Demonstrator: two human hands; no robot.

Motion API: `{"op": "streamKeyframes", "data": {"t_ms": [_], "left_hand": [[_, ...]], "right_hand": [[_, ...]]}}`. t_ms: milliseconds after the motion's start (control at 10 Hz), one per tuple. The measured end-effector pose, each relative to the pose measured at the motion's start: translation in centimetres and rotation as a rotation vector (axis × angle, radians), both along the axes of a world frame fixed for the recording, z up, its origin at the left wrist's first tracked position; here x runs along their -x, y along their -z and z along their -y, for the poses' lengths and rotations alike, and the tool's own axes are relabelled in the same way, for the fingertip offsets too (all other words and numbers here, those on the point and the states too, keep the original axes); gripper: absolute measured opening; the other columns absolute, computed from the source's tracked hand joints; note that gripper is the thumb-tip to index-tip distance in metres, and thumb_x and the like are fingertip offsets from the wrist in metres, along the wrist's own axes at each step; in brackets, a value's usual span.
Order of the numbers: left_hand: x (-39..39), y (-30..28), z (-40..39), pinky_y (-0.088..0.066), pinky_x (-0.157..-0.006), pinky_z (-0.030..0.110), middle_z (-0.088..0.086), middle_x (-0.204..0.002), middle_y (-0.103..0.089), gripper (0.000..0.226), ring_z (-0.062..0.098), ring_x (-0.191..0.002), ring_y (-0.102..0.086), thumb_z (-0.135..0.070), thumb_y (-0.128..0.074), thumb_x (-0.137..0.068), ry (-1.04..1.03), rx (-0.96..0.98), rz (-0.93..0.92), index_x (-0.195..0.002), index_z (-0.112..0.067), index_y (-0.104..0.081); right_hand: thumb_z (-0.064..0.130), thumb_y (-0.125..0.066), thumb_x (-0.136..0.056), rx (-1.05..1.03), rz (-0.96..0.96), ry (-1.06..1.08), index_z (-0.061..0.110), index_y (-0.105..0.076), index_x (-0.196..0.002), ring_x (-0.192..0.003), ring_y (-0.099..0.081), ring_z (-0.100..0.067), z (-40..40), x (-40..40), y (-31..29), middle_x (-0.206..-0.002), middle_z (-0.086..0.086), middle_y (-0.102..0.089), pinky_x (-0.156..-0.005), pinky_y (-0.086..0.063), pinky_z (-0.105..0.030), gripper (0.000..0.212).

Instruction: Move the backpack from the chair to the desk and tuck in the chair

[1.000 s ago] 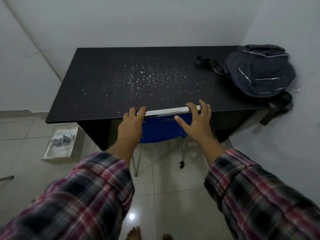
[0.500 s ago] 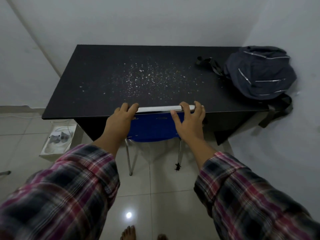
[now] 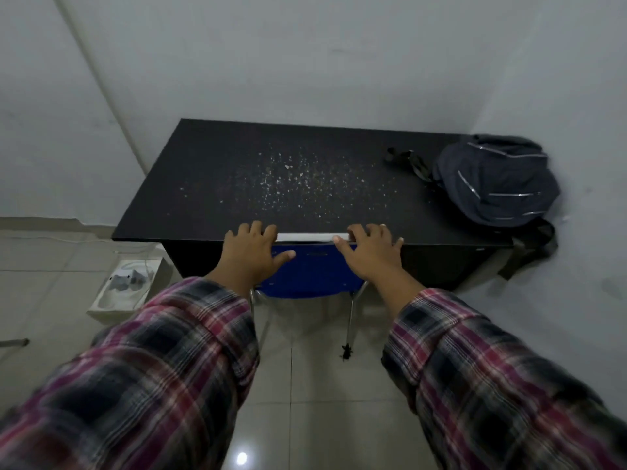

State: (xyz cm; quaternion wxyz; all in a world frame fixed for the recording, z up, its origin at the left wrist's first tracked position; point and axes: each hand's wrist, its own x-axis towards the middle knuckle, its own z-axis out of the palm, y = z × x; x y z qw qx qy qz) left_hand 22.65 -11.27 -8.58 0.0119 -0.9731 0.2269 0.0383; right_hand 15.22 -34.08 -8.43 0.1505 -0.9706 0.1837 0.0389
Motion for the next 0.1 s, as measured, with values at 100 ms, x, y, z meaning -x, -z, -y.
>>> {"op": "streamKeyframes", "data": {"t_ms": [100], "left_hand": [[-0.27, -3.33, 0.82, -0.030, -0.112, 0.052, 0.013, -0.144, -0.044, 0.073, 0.033, -0.134, -0.039, -0.069, -0.020, -0.092, 0.020, 0.011, -0.013, -0.134, -0.016, -0.048]], "right_hand": [[0.066, -0.019, -0.094, 0.000, 0.039, -0.023, 0.016, -0.024, -0.152, -0.151, -0.005, -0.025, -0.46, -0.70, -3.26, -0.162, -0.008, -0.020, -0.119, 0.001, -0.059, 0.077]]}}
